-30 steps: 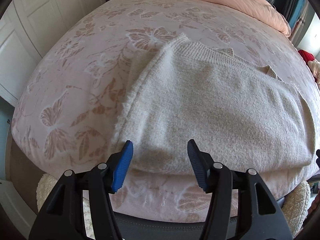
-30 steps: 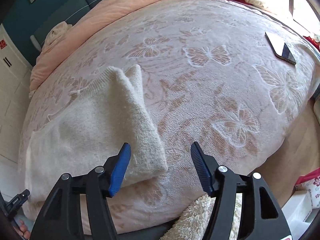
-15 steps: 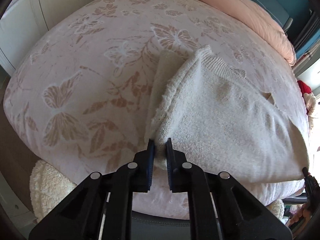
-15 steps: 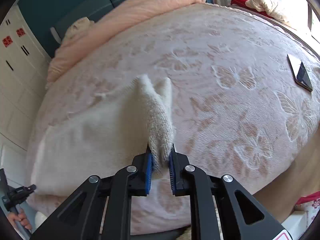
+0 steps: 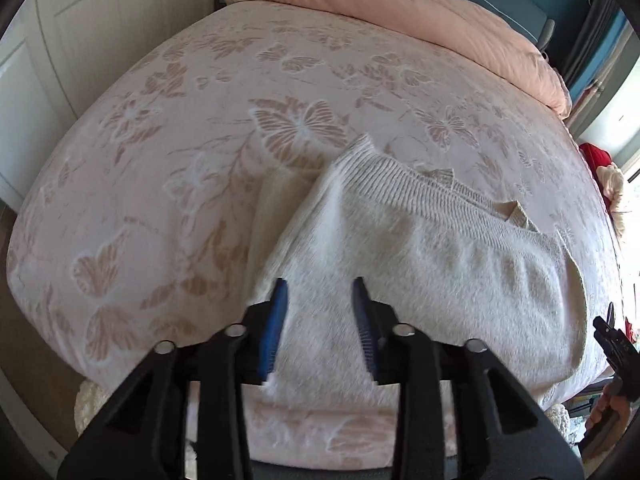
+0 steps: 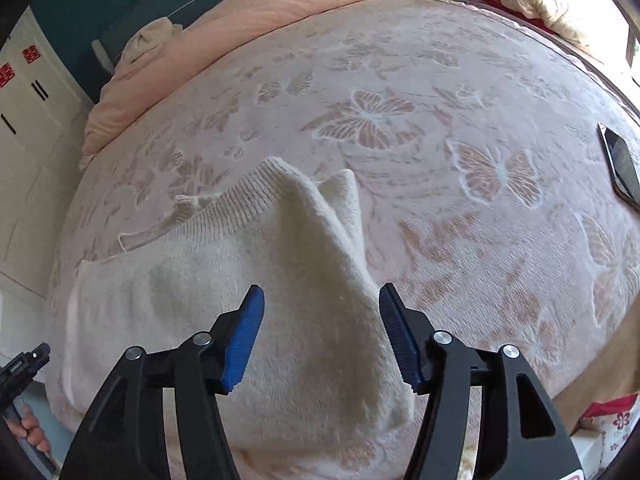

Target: Fold small clothes

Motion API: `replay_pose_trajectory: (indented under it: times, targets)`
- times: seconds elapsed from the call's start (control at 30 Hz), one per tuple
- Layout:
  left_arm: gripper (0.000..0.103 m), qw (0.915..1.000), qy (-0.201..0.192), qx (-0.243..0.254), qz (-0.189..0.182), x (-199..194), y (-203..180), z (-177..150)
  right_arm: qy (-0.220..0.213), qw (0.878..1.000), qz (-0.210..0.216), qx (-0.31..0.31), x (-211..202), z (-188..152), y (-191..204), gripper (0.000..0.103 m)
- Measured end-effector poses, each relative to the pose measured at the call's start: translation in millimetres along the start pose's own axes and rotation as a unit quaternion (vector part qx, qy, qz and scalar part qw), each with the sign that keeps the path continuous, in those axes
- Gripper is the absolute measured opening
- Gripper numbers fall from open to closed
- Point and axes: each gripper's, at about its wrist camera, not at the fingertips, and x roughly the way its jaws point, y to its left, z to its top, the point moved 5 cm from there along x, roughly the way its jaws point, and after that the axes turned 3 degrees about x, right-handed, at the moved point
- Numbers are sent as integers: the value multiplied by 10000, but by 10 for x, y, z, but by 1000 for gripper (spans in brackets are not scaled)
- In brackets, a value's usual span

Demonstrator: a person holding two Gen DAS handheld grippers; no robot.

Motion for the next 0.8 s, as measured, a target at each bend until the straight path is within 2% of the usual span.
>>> replay_pose_trajectory:
  times: [0.13,0.17,0.2,0.23,0.27,0.33,0.4,0.43,0.47,0.5,0.57,0.63,0.7,0.8]
  targets:
    - [47,9992,111,127,352,466,-47,245,197,9992,-327,-131,354,168,105,59]
    - [47,9989,172,160,406,576,-30,280,312,9988,-296,-246,422,164,147,55]
    - [41,9985,274,144,448,668,-1,294,389,9982,-255,-367,444,166,206,40]
    - [19,9981,419,99,434,749,37,299,338,9986,-138,-379,389,198,251,9]
    - [9,9977,551,1,402,799,85,301,49,9996,101,-274,248,267,267,7]
    - [9,9983,494,-176,268,752,156,336,-394,9987,333,-55,-6,388,237,7]
    - [8,9983,407,-44,410,702,196,353,-538,9982,246,59,15,447,102,7]
    - [8,9980,420,57,479,717,214,349,-268,9996,6,46,214,427,14,6]
    - [9,9970,500,151,564,774,234,331,195,9995,-223,53,486,348,-95,6]
    - [9,9959,590,214,654,852,248,304,555,9980,-282,69,681,260,-159,7]
    - [9,9945,670,279,758,971,252,261,268,9993,-249,99,569,292,-127,8]
    - [12,9922,591,490,980,921,169,269,-64,9995,-243,209,321,330,-32,18]
    - [13,9908,520,688,1044,817,59,264,-521,9984,-200,-39,15,308,161,20]
    - [13,9888,297,927,1131,588,-123,238,-621,9956,359,-601,-283,65,624,20]
